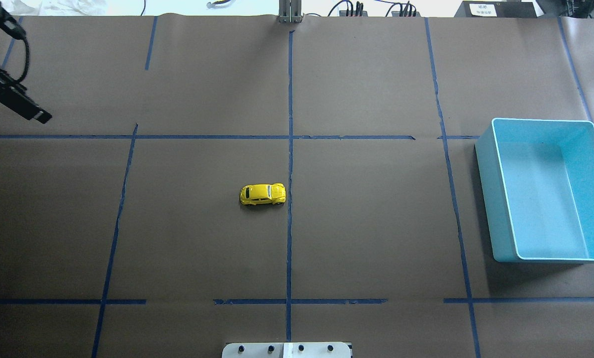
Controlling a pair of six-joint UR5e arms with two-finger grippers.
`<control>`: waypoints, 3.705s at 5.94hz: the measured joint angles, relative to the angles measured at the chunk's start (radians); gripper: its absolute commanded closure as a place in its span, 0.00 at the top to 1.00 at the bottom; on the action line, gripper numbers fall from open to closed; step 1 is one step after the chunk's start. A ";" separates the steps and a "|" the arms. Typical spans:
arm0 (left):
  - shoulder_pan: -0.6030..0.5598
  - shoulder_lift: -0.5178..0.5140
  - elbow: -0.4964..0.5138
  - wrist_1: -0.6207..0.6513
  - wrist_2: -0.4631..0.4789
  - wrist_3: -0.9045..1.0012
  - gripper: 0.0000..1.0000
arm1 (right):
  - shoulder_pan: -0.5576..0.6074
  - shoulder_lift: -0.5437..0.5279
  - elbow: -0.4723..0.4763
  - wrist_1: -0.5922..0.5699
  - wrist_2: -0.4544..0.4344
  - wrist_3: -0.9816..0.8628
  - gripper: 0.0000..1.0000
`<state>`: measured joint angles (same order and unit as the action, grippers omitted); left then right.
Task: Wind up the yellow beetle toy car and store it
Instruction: 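Move the left gripper over the yellow beetle car and lower onto it, then press the yellow car down with the left gripper and drag it backward to wind it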
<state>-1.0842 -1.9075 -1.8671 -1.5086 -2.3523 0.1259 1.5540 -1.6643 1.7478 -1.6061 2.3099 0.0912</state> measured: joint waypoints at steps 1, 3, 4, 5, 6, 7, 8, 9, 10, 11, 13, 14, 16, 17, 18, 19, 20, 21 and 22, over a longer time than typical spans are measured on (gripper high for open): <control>0.103 -0.061 0.004 0.001 0.001 0.000 1.00 | 0.000 0.000 0.000 0.000 0.000 -0.002 1.00; 0.308 -0.175 0.022 -0.001 0.044 0.000 1.00 | 0.000 0.000 -0.001 -0.001 0.001 -0.001 1.00; 0.386 -0.244 0.030 0.019 0.109 0.002 1.00 | 0.000 0.000 -0.001 -0.002 0.001 0.000 1.00; 0.451 -0.311 0.040 0.075 0.153 0.005 1.00 | 0.000 0.000 -0.001 -0.002 0.002 -0.001 1.00; 0.488 -0.368 0.060 0.126 0.171 0.008 1.00 | 0.000 -0.001 -0.001 -0.002 0.003 -0.003 1.00; 0.501 -0.404 0.094 0.141 0.199 0.043 1.00 | 0.000 -0.001 -0.001 -0.002 0.003 -0.003 1.00; 0.507 -0.422 0.127 0.143 0.242 0.111 1.00 | 0.000 -0.001 -0.001 -0.002 0.003 -0.002 1.00; 0.512 -0.427 0.158 0.133 0.285 0.159 1.00 | 0.000 -0.002 -0.001 -0.002 0.003 -0.002 1.00; 0.520 -0.429 0.197 0.097 0.331 0.172 1.00 | 0.000 -0.002 -0.001 -0.002 0.003 -0.003 1.00; 0.529 -0.432 0.243 0.048 0.371 0.172 1.00 | 0.000 -0.003 -0.001 -0.002 0.003 -0.003 1.00; 0.547 -0.441 0.327 -0.061 0.426 0.112 1.00 | 0.000 -0.004 -0.001 -0.002 0.003 -0.001 1.00; 0.569 -0.443 0.354 -0.105 0.462 0.069 1.00 | 0.000 -0.005 -0.001 -0.002 0.002 0.000 1.00; 0.589 -0.444 0.375 -0.127 0.496 0.050 1.00 | 0.000 -0.003 -0.002 -0.002 0.002 0.001 1.00; 0.589 -0.444 0.387 -0.137 0.498 0.051 1.00 | 0.000 -0.003 -0.002 -0.002 0.002 0.000 1.00; 0.588 -0.444 0.398 -0.150 0.499 0.052 1.00 | 0.000 -0.004 -0.002 -0.002 0.002 0.000 1.00; 0.585 -0.444 0.410 -0.161 0.500 0.054 0.99 | 0.000 -0.004 -0.002 -0.002 0.002 0.000 1.00; 0.584 -0.445 0.420 -0.170 0.500 0.054 0.65 | 0.000 -0.004 -0.002 -0.002 0.002 0.001 1.00; 0.583 -0.446 0.427 -0.175 0.499 0.053 0.37 | 0.000 -0.004 -0.002 -0.002 0.002 0.001 1.00; 0.584 -0.449 0.430 -0.176 0.497 0.051 0.23 | 0.000 -0.005 -0.002 -0.002 0.002 0.000 1.00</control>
<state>-0.5005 -2.3560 -1.4369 -1.6847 -1.8558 0.1773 1.5539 -1.6689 1.7457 -1.6076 2.3117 0.0915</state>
